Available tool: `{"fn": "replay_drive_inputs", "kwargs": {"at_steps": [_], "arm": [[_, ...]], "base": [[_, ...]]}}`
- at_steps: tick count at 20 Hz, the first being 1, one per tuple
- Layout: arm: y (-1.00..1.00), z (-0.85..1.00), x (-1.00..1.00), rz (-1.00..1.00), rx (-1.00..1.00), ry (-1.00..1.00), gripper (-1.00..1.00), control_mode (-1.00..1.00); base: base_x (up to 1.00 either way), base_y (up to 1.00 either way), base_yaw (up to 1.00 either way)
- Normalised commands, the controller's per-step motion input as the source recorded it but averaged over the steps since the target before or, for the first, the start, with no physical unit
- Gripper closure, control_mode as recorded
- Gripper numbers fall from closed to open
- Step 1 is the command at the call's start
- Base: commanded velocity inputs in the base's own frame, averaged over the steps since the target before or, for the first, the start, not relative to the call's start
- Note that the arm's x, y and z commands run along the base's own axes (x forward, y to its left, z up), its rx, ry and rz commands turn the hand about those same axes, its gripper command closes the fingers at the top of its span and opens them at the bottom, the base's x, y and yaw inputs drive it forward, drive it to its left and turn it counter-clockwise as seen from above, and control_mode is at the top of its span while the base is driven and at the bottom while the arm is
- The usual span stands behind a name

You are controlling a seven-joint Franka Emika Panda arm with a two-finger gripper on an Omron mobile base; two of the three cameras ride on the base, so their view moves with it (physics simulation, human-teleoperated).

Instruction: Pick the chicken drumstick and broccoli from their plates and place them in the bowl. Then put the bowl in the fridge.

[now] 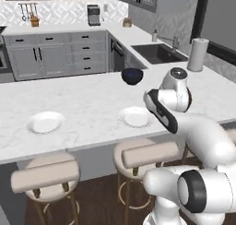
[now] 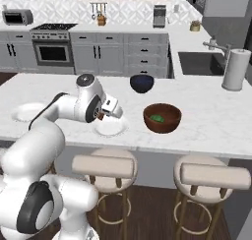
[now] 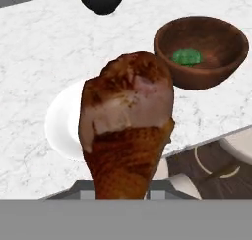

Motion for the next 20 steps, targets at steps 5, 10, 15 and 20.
{"fn": "replay_drive_inputs", "kwargs": {"at_steps": [5,10,15,20], "arm": [[0.0,0.0,0.0,0.0,0.0,0.0,1.0,1.0],[-0.04,-0.04,0.2,0.01,0.0,0.04,1.0,-1.0],[-0.1,-0.55,0.98,0.0,0.0,0.4,1.0,-1.0],[-0.07,-0.86,0.69,0.0,0.01,0.28,1.0,-1.0]], "base": [[0.75,-0.98,-0.01],[0.8,-0.4,0.07],[0.0,0.0,0.0],[0.0,0.0,0.0]]}}
